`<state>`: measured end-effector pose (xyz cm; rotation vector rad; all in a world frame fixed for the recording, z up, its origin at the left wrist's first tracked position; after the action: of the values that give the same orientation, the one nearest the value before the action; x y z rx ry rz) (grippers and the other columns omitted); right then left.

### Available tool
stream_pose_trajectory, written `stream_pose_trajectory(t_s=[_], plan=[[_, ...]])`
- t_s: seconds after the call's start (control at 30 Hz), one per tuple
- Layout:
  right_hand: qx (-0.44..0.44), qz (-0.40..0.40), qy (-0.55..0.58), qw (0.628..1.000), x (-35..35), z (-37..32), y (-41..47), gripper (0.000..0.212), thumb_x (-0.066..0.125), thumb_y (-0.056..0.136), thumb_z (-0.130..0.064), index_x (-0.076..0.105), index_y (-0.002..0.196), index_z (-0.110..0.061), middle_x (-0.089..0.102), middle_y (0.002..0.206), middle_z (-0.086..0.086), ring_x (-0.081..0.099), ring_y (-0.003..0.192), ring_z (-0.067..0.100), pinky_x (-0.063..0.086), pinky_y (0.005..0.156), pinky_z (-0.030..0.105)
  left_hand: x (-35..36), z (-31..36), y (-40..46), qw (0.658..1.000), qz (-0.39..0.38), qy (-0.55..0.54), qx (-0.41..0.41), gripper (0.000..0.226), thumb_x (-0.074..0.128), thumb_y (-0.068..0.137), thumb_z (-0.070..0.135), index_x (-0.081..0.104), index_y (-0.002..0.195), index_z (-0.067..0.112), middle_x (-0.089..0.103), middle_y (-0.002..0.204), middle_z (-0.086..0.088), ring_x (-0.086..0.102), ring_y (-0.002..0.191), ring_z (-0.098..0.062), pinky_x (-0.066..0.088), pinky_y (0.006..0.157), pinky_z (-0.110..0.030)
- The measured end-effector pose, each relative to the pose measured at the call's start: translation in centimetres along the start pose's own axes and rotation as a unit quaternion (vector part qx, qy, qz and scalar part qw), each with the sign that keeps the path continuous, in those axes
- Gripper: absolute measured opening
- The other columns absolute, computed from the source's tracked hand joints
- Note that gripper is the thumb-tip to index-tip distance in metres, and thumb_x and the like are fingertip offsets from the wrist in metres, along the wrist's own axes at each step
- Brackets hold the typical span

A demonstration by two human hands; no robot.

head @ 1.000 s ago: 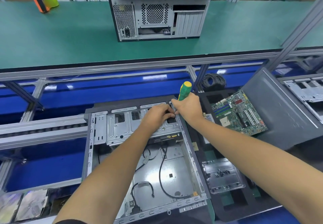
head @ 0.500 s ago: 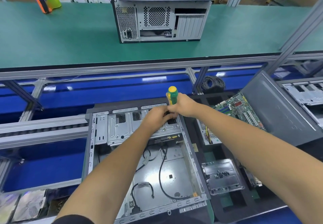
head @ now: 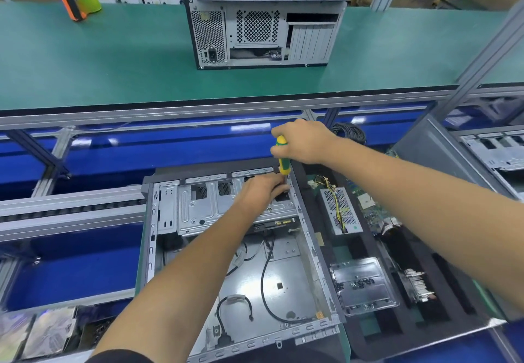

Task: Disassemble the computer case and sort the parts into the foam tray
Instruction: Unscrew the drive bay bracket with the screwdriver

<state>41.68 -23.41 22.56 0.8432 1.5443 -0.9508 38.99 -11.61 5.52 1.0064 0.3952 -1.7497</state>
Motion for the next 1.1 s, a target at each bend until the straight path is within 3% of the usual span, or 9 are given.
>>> stream_pose_trajectory(t_s=[0.17, 0.33, 0.43, 0.5, 0.73, 0.8, 0.9, 1.0, 1.1], plan=[[-0.076, -0.167, -0.072, 0.980, -1.4, -0.5, 0.4, 0.013, 0.056, 0.090, -0.031, 0.045, 0.085, -0.026, 0.062, 0.067, -0.004, 0.063, 0.067, 0.021, 0.033, 0.057, 0.032, 0.3, -0.2, 0.4, 0.999, -0.037, 0.000, -0.034, 0.023, 0.060, 0.099, 0.048, 0.058, 0.087, 0.029, 0.055, 0.073, 0.016, 0.058, 0.076, -0.017, 0.038, 0.064, -0.032], [-0.184, -0.164, -0.075, 0.966, -1.2, -0.5, -0.5, 0.032, 0.053, 0.075, -0.001, 0.060, 0.086, -0.030, 0.037, 0.094, -0.009, 0.052, 0.079, 0.018, 0.028, 0.054, 0.029, 0.2, -0.1, 0.4, 0.998, -0.041, 0.002, -0.048, 0.022, 0.062, 0.097, 0.049, 0.059, 0.090, 0.028, 0.059, 0.076, 0.014, 0.057, 0.075, -0.017, 0.038, 0.063, -0.032], [-0.137, -0.167, -0.004, 0.976, -1.1, -0.5, -0.4, 0.025, 0.062, 0.088, -0.022, 0.055, 0.110, -0.031, 0.040, 0.095, -0.009, 0.052, 0.075, 0.014, 0.033, 0.057, 0.034, 0.0, 0.0, 0.4, 0.998, -0.038, -0.005, -0.045, 0.021, 0.064, 0.097, 0.046, 0.059, 0.089, 0.028, 0.057, 0.075, 0.015, 0.060, 0.077, -0.018, 0.040, 0.065, -0.033], [-0.144, -0.135, -0.009, 0.980, -1.2, -0.4, -0.2, 0.009, 0.052, 0.098, -0.030, 0.051, 0.098, -0.020, 0.042, 0.090, -0.005, 0.045, 0.068, 0.015, 0.032, 0.062, 0.035, 0.0, 0.1, 0.3, 0.997, -0.045, -0.017, -0.055, 0.020, 0.067, 0.095, 0.047, 0.061, 0.090, 0.029, 0.058, 0.076, 0.016, 0.062, 0.079, -0.017, 0.042, 0.066, -0.033], [-0.132, -0.151, 0.103, 0.974, -1.0, -0.2, -1.0, 0.028, 0.052, 0.078, 0.010, 0.056, 0.093, -0.014, 0.055, 0.092, -0.003, 0.049, 0.090, 0.016, 0.037, 0.090, 0.039, -0.4, -0.4, 0.2, 0.995, -0.061, -0.060, -0.058, 0.037, 0.080, 0.077, 0.062, 0.062, 0.098, 0.036, 0.062, 0.075, 0.013, 0.059, 0.062, -0.004, 0.041, 0.058, -0.025], [-0.112, -0.149, 0.091, 0.978, -1.1, 0.0, -1.1, 0.019, 0.057, 0.084, -0.002, 0.056, 0.097, -0.016, 0.056, 0.097, 0.000, 0.050, 0.094, 0.024, 0.041, 0.083, 0.042, -0.4, -0.4, 0.1, 0.994, -0.066, -0.068, -0.055, 0.036, 0.080, 0.076, 0.062, 0.059, 0.095, 0.040, 0.062, 0.074, 0.011, 0.059, 0.056, -0.003, 0.046, 0.058, -0.025], [-0.098, -0.090, -0.150, 0.980, -1.9, 0.5, -0.6, 0.020, 0.043, 0.100, -0.036, 0.050, 0.094, -0.018, 0.052, 0.077, 0.002, 0.052, 0.073, 0.027, 0.034, 0.057, 0.036, -0.3, -0.6, 0.2, 0.994, -0.061, -0.066, -0.061, 0.034, 0.080, 0.078, 0.059, 0.062, 0.096, 0.038, 0.058, 0.070, 0.010, 0.053, 0.060, -0.003, 0.045, 0.061, -0.032], [-0.118, -0.097, -0.220, 0.964, -2.4, 0.6, -0.3, 0.016, 0.039, 0.100, -0.031, 0.047, 0.089, -0.023, 0.049, 0.071, -0.002, 0.049, 0.067, 0.027, 0.027, 0.053, 0.032, -0.2, -0.6, 0.3, 0.995, -0.053, -0.064, -0.058, 0.026, 0.079, 0.084, 0.051, 0.065, 0.097, 0.034, 0.054, 0.067, 0.013, 0.050, 0.063, -0.003, 0.037, 0.059, -0.030], [-0.125, -0.169, -0.168, 0.963, -2.6, 0.9, -0.5, 0.017, 0.055, 0.087, -0.019, 0.049, 0.099, -0.030, 0.047, 0.093, -0.004, 0.053, 0.074, 0.026, 0.031, 0.056, 0.032, -0.2, -0.5, 0.3, 0.995, -0.052, -0.060, -0.055, 0.020, 0.077, 0.088, 0.046, 0.065, 0.097, 0.032, 0.057, 0.071, 0.011, 0.053, 0.068, -0.011, 0.042, 0.062, -0.033]])
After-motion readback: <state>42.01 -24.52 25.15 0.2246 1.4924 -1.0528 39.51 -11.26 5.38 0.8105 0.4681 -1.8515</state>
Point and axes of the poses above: each hand's wrist, its own y-axis towards the middle knuckle, its own x-axis out of the palm, z = x × y, the point moved 3 cm from there along y, towards the middle knuckle
